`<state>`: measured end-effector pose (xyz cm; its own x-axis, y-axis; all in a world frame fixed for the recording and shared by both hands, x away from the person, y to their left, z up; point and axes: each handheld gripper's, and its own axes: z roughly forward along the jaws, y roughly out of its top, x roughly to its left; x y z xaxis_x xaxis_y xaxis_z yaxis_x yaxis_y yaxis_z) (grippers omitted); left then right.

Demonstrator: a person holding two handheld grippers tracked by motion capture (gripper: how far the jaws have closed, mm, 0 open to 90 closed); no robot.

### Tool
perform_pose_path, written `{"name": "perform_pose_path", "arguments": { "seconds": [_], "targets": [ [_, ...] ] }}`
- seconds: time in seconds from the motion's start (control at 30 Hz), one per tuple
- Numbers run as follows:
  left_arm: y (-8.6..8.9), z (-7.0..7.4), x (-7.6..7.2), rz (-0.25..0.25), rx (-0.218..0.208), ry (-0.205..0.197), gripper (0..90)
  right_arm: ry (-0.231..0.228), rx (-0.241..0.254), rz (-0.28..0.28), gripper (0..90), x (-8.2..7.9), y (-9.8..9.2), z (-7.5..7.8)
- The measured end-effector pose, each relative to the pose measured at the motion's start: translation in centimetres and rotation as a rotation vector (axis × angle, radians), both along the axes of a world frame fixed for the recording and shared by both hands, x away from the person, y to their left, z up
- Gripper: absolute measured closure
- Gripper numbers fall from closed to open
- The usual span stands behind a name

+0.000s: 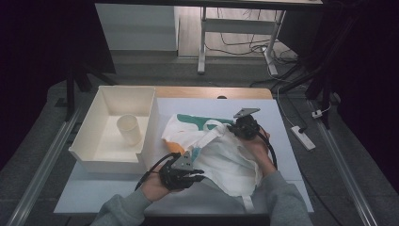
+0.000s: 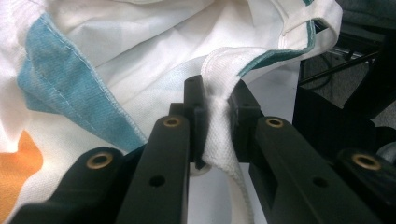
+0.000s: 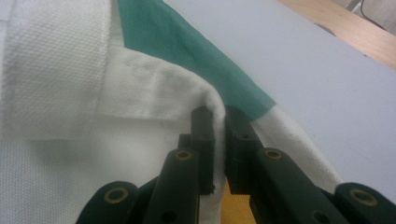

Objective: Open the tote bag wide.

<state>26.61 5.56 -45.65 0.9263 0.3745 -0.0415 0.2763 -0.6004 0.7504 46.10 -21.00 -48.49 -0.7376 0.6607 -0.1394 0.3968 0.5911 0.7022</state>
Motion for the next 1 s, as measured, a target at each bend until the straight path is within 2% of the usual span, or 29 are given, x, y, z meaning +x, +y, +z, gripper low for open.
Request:
{"name": "perform_pose_path", "arguments": {
  "seconds": [0.37, 0.53, 0.87, 1.0],
  "targets": [
    [0.0, -0.1, 0.1, 0.002, -0.001, -0.004, 79.4, -0.001, 0.02, 0.001, 83.0, -0.2, -0.2, 0.3],
    [0.0, 0.2, -0.1, 0.007, -0.019, -0.018, 76.8, 0.004, 0.038, 0.005, 82.5, -0.4, -0.3, 0.5],
    [-0.6, 1.7, -1.0, 0.003, -0.008, -0.089, 69.6, 0.021, 0.045, 0.004, 82.4, -0.5, -0.4, 0.3],
    [-0.8, 2.2, -1.0, 0.007, -0.008, -0.1, 66.2, 0.025, 0.048, 0.003, 82.4, -0.5, -0.4, 0.3]
  ]
}}
